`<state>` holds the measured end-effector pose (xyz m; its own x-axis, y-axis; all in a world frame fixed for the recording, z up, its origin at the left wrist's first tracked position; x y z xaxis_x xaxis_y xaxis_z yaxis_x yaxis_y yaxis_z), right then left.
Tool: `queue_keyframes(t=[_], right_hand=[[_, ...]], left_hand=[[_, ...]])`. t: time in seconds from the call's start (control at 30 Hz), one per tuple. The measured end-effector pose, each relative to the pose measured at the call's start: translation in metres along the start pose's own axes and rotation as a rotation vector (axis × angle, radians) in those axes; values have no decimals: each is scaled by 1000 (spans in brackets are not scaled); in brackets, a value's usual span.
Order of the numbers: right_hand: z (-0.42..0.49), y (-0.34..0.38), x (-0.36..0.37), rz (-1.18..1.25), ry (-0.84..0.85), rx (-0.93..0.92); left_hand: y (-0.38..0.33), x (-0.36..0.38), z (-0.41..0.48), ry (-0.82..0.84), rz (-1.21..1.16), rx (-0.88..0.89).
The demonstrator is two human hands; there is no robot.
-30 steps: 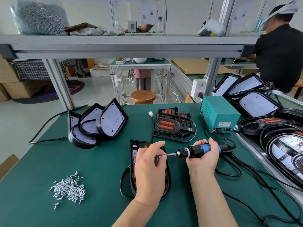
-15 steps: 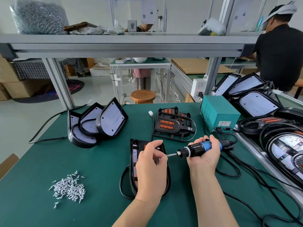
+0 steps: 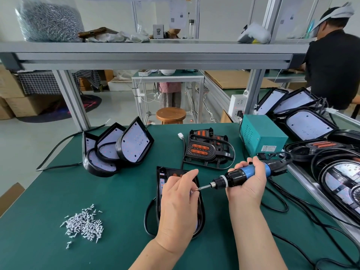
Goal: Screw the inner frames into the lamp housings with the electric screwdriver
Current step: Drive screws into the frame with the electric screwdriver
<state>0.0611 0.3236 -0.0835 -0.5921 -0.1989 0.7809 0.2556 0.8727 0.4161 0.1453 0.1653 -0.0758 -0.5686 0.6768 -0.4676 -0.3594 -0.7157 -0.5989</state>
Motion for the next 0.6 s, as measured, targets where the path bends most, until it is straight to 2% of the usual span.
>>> queue_keyframes(t=[0.3,0.6], right_hand=[[-29,12,30,-100,99,-268],[-46,19,37,-184,118,-428]], left_hand=[[-3,-13,11,-59,-81,-117],[0,-11,10,-57,-116,-88]])
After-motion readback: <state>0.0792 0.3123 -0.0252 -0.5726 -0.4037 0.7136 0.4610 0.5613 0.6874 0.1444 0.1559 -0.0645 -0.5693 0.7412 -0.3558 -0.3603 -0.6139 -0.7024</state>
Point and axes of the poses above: each hand's wrist, its own z-axis towards the middle knuckle, its own x-axis out of the palm, y = z × x, the point moved 2 cm from there along z, towards the middle knuckle, and after that the axes turned 9 degrees about -y, right-handed, at the moved point
